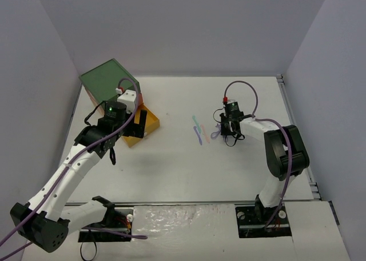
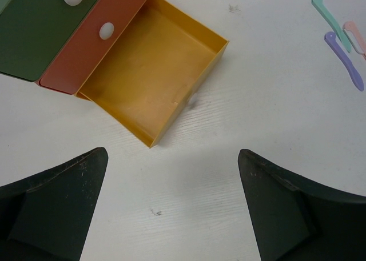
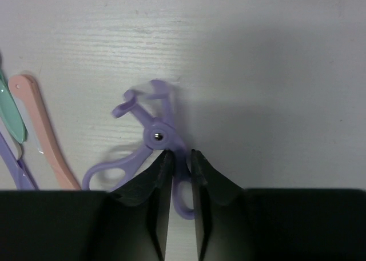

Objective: Organize the makeup

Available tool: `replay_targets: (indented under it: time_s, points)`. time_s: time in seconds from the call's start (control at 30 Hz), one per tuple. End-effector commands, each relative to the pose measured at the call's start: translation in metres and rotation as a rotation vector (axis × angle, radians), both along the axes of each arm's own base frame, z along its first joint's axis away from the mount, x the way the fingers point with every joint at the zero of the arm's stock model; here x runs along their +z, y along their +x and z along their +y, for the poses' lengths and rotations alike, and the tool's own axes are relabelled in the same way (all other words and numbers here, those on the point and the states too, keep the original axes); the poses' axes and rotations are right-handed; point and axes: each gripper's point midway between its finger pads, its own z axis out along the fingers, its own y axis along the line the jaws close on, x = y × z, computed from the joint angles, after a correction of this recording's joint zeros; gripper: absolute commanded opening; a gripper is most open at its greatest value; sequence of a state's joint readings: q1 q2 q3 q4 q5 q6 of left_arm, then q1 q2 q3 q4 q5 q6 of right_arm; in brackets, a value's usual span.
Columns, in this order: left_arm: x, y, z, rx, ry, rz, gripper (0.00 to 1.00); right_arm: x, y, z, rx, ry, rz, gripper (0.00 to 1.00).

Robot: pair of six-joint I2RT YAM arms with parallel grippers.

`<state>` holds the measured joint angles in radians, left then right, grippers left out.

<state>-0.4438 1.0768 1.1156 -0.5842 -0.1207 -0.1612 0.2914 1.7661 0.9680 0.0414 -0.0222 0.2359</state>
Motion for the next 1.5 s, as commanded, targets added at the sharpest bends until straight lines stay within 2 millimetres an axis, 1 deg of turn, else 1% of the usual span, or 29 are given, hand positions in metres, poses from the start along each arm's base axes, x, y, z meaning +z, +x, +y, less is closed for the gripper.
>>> replay_targets:
  time_s: [0.0, 0.07, 0.13, 0.27, 0.33, 0.47, 0.5, 0.53, 0.6, 0.7, 0.8, 0.87, 1.0, 1.1, 1.23, 1.37, 1.4, 1.47]
  points:
    - [0.019, 0.011, -0.012, -0.024, -0.066, -0.062, 0.97, -0.003, -0.007, 0.007, 0.031, -0.015, 0.032, 0.07]
    - [0.019, 0.010, -0.015, -0.034, -0.079, -0.057, 0.97, 0.001, -0.006, 0.007, 0.040, -0.021, 0.019, 0.00]
    - [0.019, 0.009, -0.023, -0.056, -0.109, -0.045, 0.97, 0.009, -0.006, 0.011, 0.059, -0.021, -0.003, 0.00]
    - [0.024, 0.007, -0.045, -0.106, -0.195, -0.010, 0.97, 0.046, -0.007, 0.028, 0.124, -0.017, -0.105, 0.00]
    - [0.031, 0.005, -0.059, -0.143, -0.242, -0.004, 0.97, 0.068, -0.009, 0.045, 0.167, 0.007, -0.175, 0.00]
    - [0.043, 0.001, -0.091, -0.236, -0.318, -0.004, 0.97, 0.109, -0.020, 0.087, 0.279, 0.127, -0.303, 0.00]
    - [0.047, -0.001, -0.102, -0.269, -0.337, -0.009, 0.97, 0.121, -0.023, 0.100, 0.310, 0.176, -0.345, 0.00]
    - [0.051, -0.005, -0.115, -0.308, -0.360, -0.014, 0.97, 0.135, -0.031, 0.113, 0.348, 0.229, -0.381, 0.00]
    - [0.054, -0.012, -0.133, -0.362, -0.386, -0.014, 0.97, 0.163, -0.039, 0.136, 0.407, 0.315, -0.470, 0.00]
    - [0.059, -0.015, -0.150, -0.403, -0.415, -0.023, 0.97, 0.192, -0.051, 0.160, 0.465, 0.414, -0.556, 0.00]
    - [0.059, -0.016, -0.161, -0.417, -0.414, -0.022, 0.96, 0.212, -0.063, 0.177, 0.507, 0.500, -0.610, 0.00]
    - [0.059, -0.017, -0.167, -0.424, -0.414, -0.017, 0.93, 0.218, -0.071, 0.186, 0.540, 0.535, -0.617, 0.00]
    - [0.059, -0.019, -0.176, -0.435, -0.425, -0.012, 0.86, 0.221, -0.075, 0.196, 0.562, 0.554, -0.622, 0.00]
    - [0.050, -0.019, -0.180, -0.427, -0.411, 0.011, 0.78, 0.224, -0.079, 0.199, 0.566, 0.583, -0.627, 0.00]
    - [0.040, -0.018, -0.179, -0.402, -0.411, 0.032, 0.68, 0.226, -0.081, 0.200, 0.570, 0.600, -0.633, 0.00]
    - [0.034, -0.018, -0.179, -0.379, -0.418, 0.048, 0.54, 0.227, -0.081, 0.199, 0.562, 0.604, -0.642, 0.00]
    - [0.032, -0.018, -0.178, -0.375, -0.417, 0.051, 0.48, 0.227, -0.081, 0.199, 0.562, 0.604, -0.640, 0.00]
    - [0.030, -0.017, -0.179, -0.369, -0.421, 0.053, 0.40, 0.227, -0.081, 0.200, 0.562, 0.607, -0.641, 0.00]
